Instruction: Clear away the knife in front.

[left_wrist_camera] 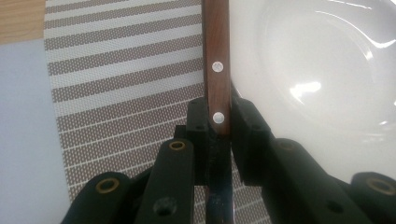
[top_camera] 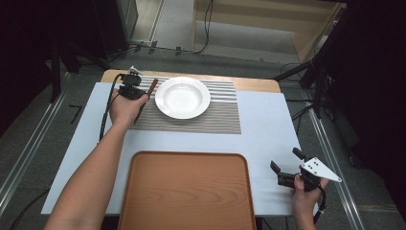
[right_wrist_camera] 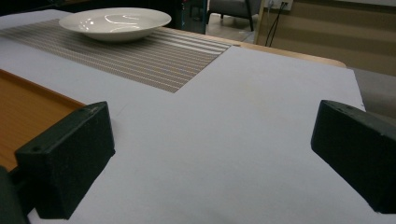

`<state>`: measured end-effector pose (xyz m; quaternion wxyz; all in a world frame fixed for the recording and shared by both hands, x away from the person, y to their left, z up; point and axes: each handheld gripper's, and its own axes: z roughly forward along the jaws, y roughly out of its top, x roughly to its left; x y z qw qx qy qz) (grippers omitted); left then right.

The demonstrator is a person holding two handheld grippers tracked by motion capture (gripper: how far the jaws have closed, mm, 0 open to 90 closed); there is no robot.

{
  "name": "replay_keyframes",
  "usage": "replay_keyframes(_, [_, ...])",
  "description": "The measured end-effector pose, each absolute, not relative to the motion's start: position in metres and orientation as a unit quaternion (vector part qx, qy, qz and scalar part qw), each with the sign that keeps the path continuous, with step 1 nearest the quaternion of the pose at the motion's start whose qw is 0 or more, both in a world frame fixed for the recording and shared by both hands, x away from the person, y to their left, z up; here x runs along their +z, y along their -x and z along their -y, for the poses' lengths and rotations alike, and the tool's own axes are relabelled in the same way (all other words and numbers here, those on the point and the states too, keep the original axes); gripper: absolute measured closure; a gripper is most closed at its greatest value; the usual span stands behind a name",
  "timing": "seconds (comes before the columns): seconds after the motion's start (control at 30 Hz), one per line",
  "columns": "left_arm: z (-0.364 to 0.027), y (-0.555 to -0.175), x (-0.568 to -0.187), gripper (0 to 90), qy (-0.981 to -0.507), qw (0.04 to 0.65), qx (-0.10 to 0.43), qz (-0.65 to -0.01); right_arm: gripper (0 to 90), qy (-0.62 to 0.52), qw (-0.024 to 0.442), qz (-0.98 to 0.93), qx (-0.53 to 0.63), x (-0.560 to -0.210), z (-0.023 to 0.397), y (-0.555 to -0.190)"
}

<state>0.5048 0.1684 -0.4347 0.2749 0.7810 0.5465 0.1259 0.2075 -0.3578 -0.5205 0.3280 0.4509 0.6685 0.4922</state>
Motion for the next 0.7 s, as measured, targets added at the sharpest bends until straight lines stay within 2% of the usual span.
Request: replay_keyframes(0.7, [-0.165, -0.457, -0.409, 76.5, -0.806, 0.294, 0.139, -0.495, 0.0, -0.449, 0.33, -0.671, 0.489, -0.521, 0.357, -0.208])
